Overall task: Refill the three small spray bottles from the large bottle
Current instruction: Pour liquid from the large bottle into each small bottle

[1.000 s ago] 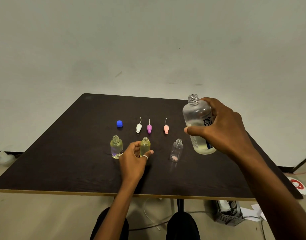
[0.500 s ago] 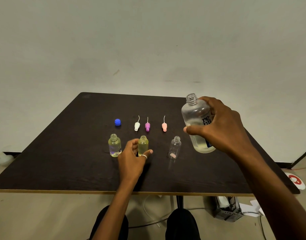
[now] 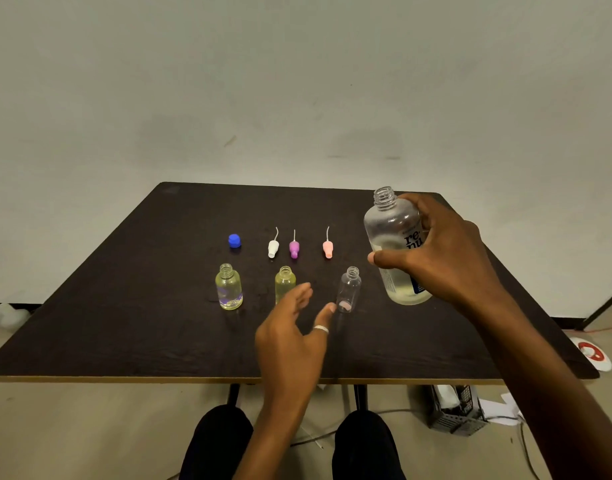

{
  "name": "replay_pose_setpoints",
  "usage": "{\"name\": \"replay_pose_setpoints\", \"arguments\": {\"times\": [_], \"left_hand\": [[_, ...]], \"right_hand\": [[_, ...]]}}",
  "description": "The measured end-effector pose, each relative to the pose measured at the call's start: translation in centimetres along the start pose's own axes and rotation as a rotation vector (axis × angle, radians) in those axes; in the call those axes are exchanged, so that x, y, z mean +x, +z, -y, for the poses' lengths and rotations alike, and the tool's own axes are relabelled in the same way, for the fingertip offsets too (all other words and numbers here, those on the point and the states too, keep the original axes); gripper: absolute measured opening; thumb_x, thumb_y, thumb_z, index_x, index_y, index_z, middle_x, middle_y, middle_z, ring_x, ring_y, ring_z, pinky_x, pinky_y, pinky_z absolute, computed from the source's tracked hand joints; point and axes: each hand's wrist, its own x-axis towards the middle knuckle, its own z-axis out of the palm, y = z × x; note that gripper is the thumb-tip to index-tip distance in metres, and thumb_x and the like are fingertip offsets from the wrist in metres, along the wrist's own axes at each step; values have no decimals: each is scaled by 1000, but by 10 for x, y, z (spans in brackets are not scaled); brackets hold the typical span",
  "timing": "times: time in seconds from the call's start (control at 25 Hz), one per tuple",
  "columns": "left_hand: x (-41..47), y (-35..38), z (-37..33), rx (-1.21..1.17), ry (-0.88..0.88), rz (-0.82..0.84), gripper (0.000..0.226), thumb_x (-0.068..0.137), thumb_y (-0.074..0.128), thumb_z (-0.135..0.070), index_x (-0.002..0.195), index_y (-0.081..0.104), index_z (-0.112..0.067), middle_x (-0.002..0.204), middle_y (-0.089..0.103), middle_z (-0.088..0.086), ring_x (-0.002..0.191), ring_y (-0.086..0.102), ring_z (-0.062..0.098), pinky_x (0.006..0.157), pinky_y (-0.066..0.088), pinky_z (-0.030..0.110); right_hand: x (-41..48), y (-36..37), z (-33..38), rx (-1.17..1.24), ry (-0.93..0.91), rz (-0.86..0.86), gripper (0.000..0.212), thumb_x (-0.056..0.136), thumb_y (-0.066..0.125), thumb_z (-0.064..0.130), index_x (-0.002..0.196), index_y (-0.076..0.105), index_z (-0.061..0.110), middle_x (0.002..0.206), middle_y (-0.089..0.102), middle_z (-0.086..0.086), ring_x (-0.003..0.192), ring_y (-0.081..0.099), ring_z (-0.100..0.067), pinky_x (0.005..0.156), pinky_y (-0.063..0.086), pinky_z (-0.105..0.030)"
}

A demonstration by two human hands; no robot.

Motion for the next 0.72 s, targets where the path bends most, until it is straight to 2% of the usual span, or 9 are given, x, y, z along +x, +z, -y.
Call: {"name": "replay_pose_setpoints", "arguments": {"times": [0.12,0.2,0.4,0.48,0.6,0.72], "left_hand": [[22,24,-2,-26,13,173,63,78,83,-28,135,57,-21,127,60,-14,117,56,-6,95,44,8],[35,40,5,-12,-17,275,74,77,84,-31,142,50,-20,137,57,-9,126,53,3,100,43,14],[51,67,26,23,-105,340,83,72,88,-26,144,47,-15,142,56,2,129,54,13,102,43,20],[51,72,30,38,-112,338,77,73,87,-26,140,51,-14,136,61,1,124,58,13,102,48,25],[47,77,29,38,-104,285,51,75,85,-22,121,64,-20,113,72,-6,106,67,9,92,55,27],[43,70,19,-16,-93,276,42,77,83,-22,115,66,-25,102,71,-15,94,66,-4,86,57,25]], "right_hand": [[-3,0,-7,-3,-4,6,68,62,85,46,122,53,37,108,64,16,93,63,-6,79,51,-23],[-5,-1,-11,7,-5,0,69,62,85,45,123,53,37,109,65,14,94,63,-8,80,50,-24],[-9,-2,-18,35,-5,12,68,64,85,44,123,51,37,107,63,15,92,62,-5,80,50,-21],[-11,-2,-22,42,-3,17,68,63,85,43,122,51,37,106,62,15,92,62,-4,78,48,-17],[-14,-2,-27,35,10,11,68,63,86,42,121,51,39,106,64,14,93,63,-5,77,48,-18],[-14,-3,-32,15,13,22,68,63,85,44,121,51,39,106,64,14,93,63,-6,80,50,-22]]}}
